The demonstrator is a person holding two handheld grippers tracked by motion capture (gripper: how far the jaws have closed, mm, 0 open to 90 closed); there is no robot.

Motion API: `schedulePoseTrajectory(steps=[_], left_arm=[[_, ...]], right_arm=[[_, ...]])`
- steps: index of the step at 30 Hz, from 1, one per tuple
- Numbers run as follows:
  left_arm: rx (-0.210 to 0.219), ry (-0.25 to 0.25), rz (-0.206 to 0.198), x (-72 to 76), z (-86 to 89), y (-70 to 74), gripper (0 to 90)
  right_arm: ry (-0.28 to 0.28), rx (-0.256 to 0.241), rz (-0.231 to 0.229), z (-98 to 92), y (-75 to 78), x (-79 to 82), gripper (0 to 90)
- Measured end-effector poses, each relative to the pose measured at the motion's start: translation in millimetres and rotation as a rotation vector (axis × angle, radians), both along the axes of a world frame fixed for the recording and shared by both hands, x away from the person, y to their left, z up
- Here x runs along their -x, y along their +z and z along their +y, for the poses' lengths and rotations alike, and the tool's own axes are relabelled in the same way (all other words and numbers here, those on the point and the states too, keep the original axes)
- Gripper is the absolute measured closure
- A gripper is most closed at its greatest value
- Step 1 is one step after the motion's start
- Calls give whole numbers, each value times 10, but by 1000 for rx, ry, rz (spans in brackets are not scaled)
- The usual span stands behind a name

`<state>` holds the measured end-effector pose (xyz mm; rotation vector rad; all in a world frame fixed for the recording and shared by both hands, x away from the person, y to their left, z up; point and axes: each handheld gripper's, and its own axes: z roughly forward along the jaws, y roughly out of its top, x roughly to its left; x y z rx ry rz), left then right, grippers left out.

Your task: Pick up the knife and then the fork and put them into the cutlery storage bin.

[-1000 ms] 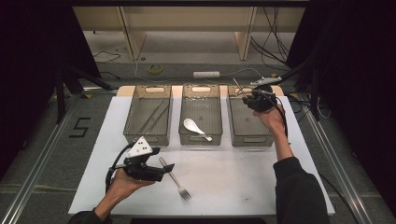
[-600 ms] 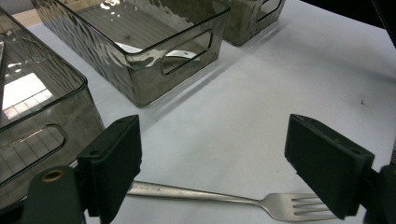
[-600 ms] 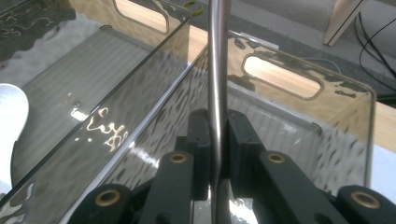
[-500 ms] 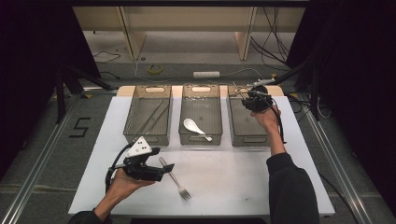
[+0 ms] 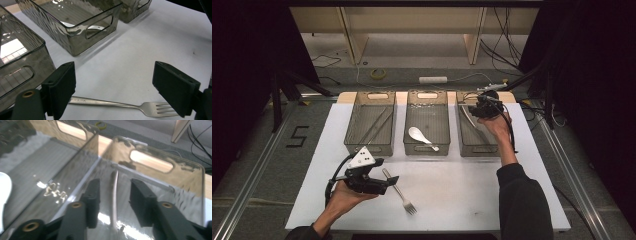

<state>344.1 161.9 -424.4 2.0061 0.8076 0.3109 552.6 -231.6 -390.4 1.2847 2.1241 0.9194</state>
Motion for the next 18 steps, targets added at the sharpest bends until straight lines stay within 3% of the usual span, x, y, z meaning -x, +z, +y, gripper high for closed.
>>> schedulePoseTrajectory(steps=[4,9,12,18], left_arm=[[-4,1,7,-3,-5,-3,184],[-9,5,5,-21,-17,-1,184],[-11,7,12,-38,-19,-1,184],[-2,15,10,-90,-26,8,185]], right_arm=[[21,-26,-13,7,74,94,446],[78,-73,-32,30,136,309,368],[119,-137,-53,43,161,506,339],[194,-191,-83,56,147,980,313]])
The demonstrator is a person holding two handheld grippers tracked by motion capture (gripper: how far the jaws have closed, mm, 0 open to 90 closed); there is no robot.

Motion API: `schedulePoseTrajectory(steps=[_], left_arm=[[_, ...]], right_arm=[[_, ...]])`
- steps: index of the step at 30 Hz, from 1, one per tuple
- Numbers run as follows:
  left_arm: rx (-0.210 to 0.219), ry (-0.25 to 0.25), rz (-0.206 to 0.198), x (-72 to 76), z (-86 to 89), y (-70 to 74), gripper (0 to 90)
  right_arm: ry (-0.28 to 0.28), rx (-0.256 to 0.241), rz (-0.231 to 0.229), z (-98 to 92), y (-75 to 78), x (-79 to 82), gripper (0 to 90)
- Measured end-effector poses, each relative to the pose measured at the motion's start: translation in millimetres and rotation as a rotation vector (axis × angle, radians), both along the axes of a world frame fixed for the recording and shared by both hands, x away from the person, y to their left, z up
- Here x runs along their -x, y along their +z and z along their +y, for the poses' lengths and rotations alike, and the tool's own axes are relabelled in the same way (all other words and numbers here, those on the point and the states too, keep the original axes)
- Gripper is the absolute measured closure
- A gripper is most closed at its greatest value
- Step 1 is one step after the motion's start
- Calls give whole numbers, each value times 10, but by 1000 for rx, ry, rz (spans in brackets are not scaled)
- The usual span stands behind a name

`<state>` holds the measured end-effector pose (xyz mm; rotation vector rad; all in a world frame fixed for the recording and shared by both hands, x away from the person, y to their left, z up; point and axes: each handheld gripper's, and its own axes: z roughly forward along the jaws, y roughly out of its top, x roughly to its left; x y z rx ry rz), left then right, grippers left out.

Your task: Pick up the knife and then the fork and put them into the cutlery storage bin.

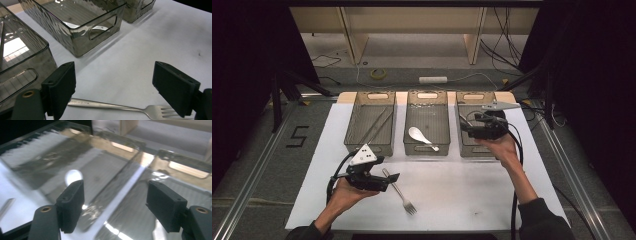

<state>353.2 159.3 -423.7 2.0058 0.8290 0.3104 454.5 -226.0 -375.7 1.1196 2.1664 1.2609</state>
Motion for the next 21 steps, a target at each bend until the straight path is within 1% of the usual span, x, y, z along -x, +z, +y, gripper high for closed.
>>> schedulePoseTrajectory(steps=[4,6,9,11,15,17,19,21], left_arm=[[-2,6,-2,-34,-6,4,186],[-4,7,-1,-53,-10,1,187],[-9,10,0,-85,-16,-8,194],[-14,9,2,-107,-23,-15,195],[-24,15,5,-153,-42,-33,195],[-30,18,7,-174,-50,-41,195],[-33,21,8,-192,-55,-50,195],[-38,22,9,-205,-63,-60,195]], right_arm=[[23,-45,-9,-38,-45,246,311],[33,-52,-14,-54,-70,351,309],[44,-97,-18,-91,-106,508,309],[48,-115,-24,-117,-132,601,308],[63,-140,-30,-137,-178,770,308],[69,-139,-38,-128,-207,845,306],[84,-142,-32,-110,-242,906,296],[91,-131,-36,-89,-274,958,294]])
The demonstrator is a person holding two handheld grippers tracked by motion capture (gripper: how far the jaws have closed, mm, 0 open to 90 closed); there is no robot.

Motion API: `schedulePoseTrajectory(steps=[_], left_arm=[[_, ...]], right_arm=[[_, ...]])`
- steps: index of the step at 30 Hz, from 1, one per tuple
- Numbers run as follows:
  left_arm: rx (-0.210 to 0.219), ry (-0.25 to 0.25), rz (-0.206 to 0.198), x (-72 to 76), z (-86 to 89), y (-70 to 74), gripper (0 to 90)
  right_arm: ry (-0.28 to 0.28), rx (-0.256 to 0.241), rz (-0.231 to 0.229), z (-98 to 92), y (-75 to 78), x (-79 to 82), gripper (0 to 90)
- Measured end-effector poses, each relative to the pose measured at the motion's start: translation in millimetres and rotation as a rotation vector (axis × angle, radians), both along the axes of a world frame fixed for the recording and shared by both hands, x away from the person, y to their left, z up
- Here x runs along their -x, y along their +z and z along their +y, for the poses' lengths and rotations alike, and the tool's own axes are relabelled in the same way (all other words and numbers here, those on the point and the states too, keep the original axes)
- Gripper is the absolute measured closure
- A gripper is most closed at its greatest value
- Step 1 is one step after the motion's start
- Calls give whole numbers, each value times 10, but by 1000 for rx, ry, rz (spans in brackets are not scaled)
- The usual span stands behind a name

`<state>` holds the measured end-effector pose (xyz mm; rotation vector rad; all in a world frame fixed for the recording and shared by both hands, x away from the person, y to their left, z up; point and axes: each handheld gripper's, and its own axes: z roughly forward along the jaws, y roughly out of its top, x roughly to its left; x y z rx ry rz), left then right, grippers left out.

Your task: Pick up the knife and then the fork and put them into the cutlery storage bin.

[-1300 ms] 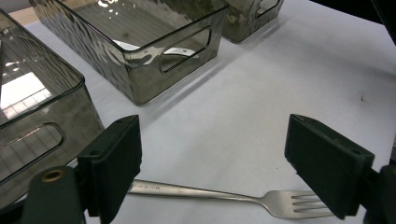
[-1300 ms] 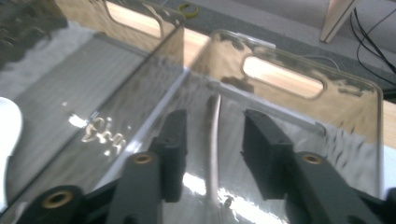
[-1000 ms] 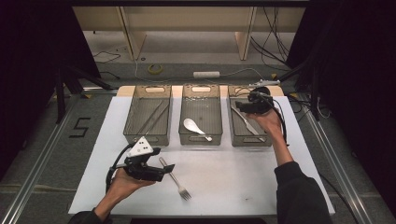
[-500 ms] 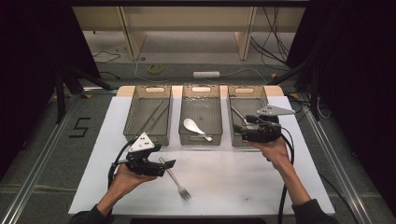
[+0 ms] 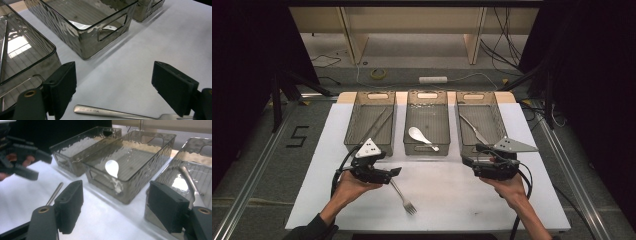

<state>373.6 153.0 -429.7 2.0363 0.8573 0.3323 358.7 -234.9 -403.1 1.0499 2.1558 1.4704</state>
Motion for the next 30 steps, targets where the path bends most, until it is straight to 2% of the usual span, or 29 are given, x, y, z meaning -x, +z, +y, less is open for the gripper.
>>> schedulePoseTrajectory(steps=[7,13,18,22,24,26,30], left_arm=[[-6,4,4,-57,-13,-26,199],[-38,-4,2,-103,-29,-48,209],[-48,-9,7,-138,-36,-61,240],[-73,-26,8,-170,-40,-73,349],[-109,-31,13,-177,-60,-83,438],[-138,-56,26,-186,-80,-99,530],[-183,-72,52,-213,-125,-138,652]], right_arm=[[12,7,-2,54,-92,104,292],[31,18,13,89,-160,168,288],[43,16,17,103,-183,205,280],[53,25,29,122,-218,222,280],[59,30,34,136,-227,234,280],[64,33,32,141,-229,242,280],[65,30,34,140,-233,257,279]])
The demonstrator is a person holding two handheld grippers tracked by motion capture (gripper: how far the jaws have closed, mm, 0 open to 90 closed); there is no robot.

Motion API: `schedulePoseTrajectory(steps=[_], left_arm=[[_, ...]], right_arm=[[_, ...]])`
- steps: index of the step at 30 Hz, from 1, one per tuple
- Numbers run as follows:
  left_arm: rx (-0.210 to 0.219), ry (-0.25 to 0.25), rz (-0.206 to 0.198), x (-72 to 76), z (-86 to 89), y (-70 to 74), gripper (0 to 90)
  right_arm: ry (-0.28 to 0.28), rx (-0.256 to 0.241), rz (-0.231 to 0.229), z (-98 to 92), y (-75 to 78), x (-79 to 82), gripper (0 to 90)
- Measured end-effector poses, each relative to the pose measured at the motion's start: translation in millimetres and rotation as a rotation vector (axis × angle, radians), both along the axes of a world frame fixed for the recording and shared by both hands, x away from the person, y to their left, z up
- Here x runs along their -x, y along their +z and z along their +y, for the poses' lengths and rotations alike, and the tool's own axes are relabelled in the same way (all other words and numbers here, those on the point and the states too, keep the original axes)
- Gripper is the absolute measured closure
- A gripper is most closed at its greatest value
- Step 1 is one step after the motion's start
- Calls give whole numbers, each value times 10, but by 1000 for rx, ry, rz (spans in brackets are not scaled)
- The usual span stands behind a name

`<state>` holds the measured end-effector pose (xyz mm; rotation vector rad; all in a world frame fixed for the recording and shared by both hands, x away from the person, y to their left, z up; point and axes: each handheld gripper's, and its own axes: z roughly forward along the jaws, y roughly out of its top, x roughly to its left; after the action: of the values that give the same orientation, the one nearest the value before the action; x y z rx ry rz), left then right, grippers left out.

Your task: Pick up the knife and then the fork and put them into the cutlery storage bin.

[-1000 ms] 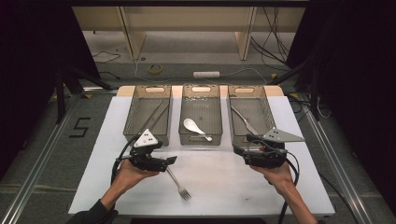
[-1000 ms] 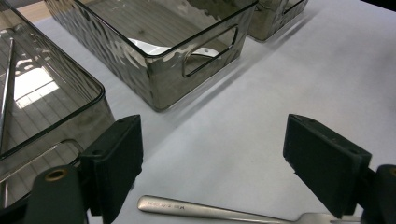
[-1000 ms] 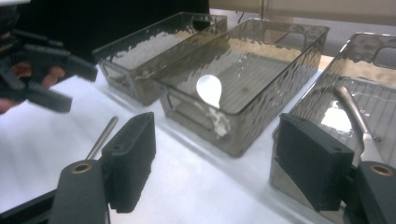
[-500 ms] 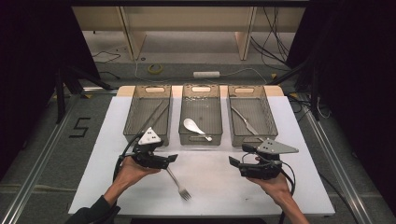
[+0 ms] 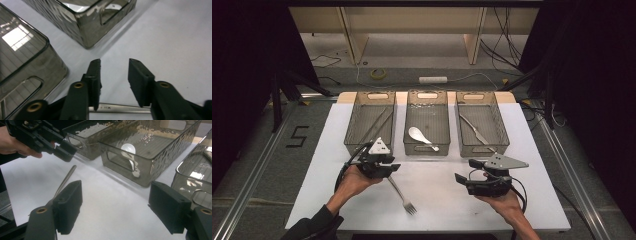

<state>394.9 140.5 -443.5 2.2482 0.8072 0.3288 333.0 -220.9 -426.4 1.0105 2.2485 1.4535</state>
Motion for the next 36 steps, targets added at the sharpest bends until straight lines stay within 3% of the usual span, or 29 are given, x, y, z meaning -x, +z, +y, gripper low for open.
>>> schedulePoseTrajectory(steps=[9,13,28,31,36], left_arm=[[-89,-35,61,-78,-28,-123,884],[-112,-50,85,-101,-33,-167,887],[-172,-59,113,-119,-38,-251,887],[-184,-61,138,-128,-29,-263,887],[-178,-56,147,-131,-26,-260,888]], right_arm=[[13,8,7,14,-11,40,279],[15,9,8,19,-16,48,279],[24,9,11,32,-27,60,274],[29,11,11,35,-30,63,274],[33,11,14,41,-29,69,273]])
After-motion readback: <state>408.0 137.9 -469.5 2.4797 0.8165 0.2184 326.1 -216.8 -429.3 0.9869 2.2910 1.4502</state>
